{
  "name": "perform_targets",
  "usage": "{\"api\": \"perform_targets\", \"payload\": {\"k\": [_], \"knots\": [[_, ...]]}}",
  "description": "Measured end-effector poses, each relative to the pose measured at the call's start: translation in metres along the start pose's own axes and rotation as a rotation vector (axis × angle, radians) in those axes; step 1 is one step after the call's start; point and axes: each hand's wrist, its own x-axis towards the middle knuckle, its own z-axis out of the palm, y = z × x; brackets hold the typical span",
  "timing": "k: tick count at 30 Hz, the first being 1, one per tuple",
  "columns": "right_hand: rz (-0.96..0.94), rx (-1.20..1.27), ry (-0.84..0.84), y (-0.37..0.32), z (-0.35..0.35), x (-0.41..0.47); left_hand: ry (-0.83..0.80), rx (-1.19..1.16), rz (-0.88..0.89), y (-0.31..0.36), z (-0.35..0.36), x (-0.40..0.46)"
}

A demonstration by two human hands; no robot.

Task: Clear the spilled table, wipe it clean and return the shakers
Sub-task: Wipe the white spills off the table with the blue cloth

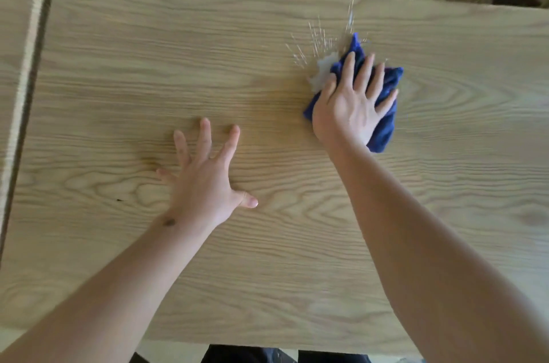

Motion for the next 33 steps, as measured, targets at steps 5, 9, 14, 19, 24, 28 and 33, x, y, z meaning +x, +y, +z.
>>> {"api": "perform_targets", "payload": {"k": [5,9,14,19,24,28,33], "knots": [[-0.318,-0.019,-0.102,-0.071,0.017,-0.001,0.055,-0.061,-0.030,0.002,0.002,-0.003],[-0.655,-0.092,-0.124,-0.067,0.022,-0.029,0.127,-0.060,-0.013,0.001,0.018,-0.029],[-0.941,-0.179,-0.200,-0.008,0.017,-0.081,0.144,-0.172,-0.092,-0.018,0.016,-0.039],[-0.883,-0.312,-0.231,0.104,-0.018,-0.117,0.019,-0.125,-0.098,-0.028,-0.035,0.008],[-0.468,-0.297,-0.201,0.169,-0.054,-0.066,-0.165,0.004,-0.094,-0.037,-0.054,0.031],[-0.250,-0.198,-0.095,0.142,-0.051,-0.006,-0.131,0.023,-0.098,-0.039,-0.047,0.034],[-0.005,-0.088,0.005,0.077,-0.041,0.079,-0.106,0.013,-0.100,-0.040,-0.047,0.033]]}}
